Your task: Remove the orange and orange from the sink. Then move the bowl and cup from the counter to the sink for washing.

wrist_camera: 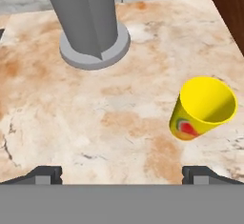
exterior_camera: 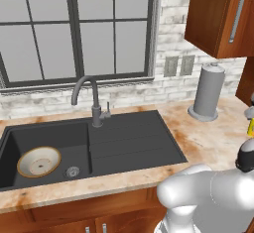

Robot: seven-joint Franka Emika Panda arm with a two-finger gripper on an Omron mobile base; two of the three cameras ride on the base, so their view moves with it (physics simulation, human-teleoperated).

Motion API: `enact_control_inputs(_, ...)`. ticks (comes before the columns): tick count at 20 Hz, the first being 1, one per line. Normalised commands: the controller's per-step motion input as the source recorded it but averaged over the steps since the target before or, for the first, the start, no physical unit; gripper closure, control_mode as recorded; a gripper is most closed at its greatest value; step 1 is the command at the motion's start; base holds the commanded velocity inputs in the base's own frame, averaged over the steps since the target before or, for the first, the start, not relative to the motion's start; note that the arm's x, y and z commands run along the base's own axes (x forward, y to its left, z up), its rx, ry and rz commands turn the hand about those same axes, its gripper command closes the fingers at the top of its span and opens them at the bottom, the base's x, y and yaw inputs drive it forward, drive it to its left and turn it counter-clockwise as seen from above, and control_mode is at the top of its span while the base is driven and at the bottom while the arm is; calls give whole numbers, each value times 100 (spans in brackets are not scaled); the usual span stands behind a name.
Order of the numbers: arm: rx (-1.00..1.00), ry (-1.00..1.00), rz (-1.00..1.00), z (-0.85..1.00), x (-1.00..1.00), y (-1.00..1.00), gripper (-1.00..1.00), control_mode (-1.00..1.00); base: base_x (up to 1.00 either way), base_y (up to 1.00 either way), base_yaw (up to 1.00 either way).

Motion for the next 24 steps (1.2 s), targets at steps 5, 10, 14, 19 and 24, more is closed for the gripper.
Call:
enact_control_inputs(5, -1, 7, 0, -8, 5, -11, -100, -100, 0, 0, 0)
enact_control_inputs(10, 0, 10, 0, -5, 9, -11, -100, -100, 0, 0, 0)
enact_control_inputs(14, 0, 7, 0, -3, 9, -13, -100, -100, 0, 0, 0)
enact_control_inputs(19, 0, 3, 0, -7, 6, -16, -100, -100, 0, 0, 0)
enact_control_inputs(24, 0, 1, 0, -9, 6, -12, -100, -100, 0, 0, 0)
